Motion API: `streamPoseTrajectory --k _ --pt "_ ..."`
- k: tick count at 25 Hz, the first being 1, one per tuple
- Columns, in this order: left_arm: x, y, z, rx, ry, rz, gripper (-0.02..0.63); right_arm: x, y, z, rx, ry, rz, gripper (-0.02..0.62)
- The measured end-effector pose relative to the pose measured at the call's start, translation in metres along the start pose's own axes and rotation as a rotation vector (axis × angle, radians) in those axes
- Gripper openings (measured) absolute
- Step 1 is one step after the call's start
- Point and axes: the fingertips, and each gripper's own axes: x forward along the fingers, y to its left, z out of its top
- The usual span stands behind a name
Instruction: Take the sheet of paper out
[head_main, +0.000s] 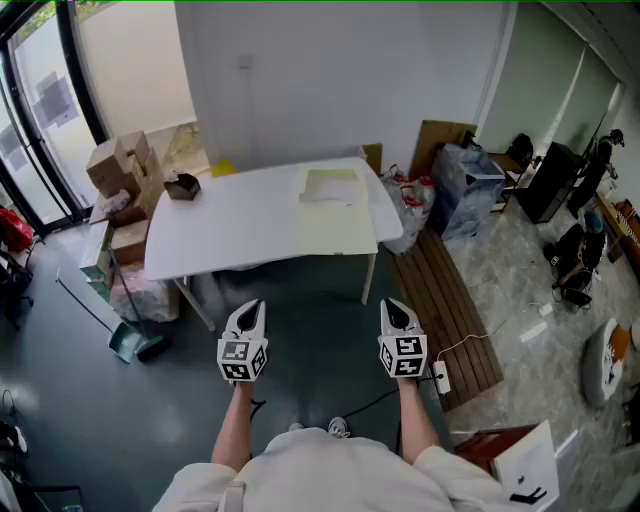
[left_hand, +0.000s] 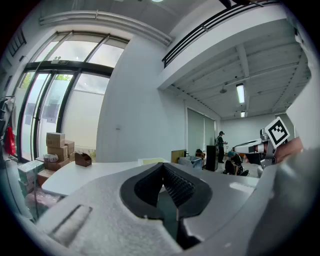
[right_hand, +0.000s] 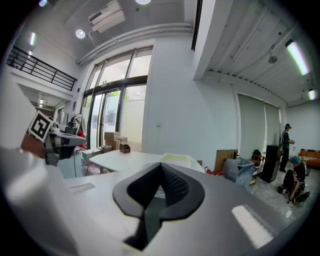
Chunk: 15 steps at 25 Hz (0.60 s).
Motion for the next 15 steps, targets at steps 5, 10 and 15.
streamPoseTrajectory --k 5,10,15 --pt "0.008 -0.006 -0.001 -0.001 0.009 0.000 0.006 0.004 -0.008 -0.001 0.005 -0.001 0.008 0.000" --pt "0.019 -0.013 0.002 0.007 0.010 0.003 0.006 0.007 -0.017 0.001 0.031 -0.041 0.033 0.002" --pt "0.028 -0.027 0.001 0.016 0.013 0.008 0.006 0.012 -0.029 -0.004 0.028 -0.047 0.048 0.002"
